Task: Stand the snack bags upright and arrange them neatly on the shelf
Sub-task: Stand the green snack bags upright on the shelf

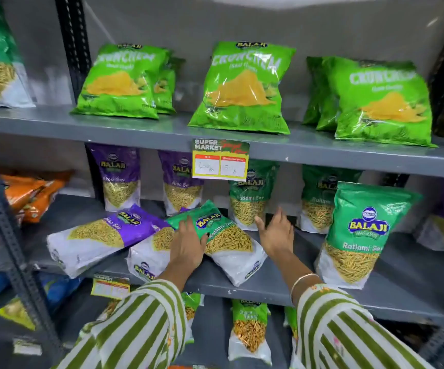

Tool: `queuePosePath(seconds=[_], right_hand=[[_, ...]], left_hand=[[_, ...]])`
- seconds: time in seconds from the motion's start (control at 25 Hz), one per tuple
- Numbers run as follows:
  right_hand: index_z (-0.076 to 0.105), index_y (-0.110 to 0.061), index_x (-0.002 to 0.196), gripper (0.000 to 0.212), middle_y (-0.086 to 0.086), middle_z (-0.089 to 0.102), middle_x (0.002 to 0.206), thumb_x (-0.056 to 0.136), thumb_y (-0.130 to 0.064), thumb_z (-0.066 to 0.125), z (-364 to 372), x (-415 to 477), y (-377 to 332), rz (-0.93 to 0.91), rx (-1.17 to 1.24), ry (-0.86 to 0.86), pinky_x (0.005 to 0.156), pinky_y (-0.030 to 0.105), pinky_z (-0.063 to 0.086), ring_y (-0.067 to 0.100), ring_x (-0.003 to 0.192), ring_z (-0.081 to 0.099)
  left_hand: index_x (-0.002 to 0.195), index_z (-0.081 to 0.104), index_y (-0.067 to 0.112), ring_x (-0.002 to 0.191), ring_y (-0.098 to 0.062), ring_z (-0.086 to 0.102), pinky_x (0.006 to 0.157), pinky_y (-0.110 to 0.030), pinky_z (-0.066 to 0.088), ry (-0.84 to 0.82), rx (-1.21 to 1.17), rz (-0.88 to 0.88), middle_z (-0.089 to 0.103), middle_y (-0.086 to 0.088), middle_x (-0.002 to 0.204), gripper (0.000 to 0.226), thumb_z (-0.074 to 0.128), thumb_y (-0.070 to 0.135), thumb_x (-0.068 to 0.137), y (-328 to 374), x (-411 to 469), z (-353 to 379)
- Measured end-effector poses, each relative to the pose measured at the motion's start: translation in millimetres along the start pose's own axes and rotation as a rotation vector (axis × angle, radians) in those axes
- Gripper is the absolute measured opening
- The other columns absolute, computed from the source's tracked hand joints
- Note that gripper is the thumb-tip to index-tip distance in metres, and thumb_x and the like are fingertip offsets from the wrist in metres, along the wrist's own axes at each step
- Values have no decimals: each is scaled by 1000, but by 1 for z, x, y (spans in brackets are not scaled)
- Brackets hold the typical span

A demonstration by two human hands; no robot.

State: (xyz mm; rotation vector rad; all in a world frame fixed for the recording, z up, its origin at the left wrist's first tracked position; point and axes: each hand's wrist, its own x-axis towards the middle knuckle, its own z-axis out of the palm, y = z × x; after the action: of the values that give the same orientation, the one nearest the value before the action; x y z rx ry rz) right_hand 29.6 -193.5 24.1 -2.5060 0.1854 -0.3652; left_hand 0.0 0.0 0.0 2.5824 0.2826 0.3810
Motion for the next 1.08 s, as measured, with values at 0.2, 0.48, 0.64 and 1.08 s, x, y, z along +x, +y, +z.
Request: queuePosePath(seconds=[0.2,0.48,0.64,1.08], right_hand=[[25,-1,141,66,21,37,146,93,-44,38,33,55,19,125,171,-490,107,40,36,36,131,39],[55,-7,124,80,14,57,133,65,-58,70,82,93,54,45,283,-826,106,41,42,25,116,56],[62,-1,107,103,12,67,116,23,-55,87,74,85,57,179,320,-993,101,38,44,25,107,62],[58,-9,98,41,16,63,115,64,-4,81,2,-10,33,82,524,-598,98,39,48,28,110,59]], left_hand=[[130,41,-5,121,-40,51,98,-47,48,-324,-577,-575,48,-27,136,60,55,33,87,6,21,28],[132,37,5,126,-38,44,107,-55,33,-646,-1031,-815,39,-21,143,63,62,34,83,12,24,56],[104,52,2,82,-30,59,100,-55,43,-642,-991,-738,60,-19,114,31,67,15,80,5,16,56],[128,45,-5,126,-33,48,102,-41,46,-588,-799,-421,49,-21,138,59,70,3,75,16,3,19]])
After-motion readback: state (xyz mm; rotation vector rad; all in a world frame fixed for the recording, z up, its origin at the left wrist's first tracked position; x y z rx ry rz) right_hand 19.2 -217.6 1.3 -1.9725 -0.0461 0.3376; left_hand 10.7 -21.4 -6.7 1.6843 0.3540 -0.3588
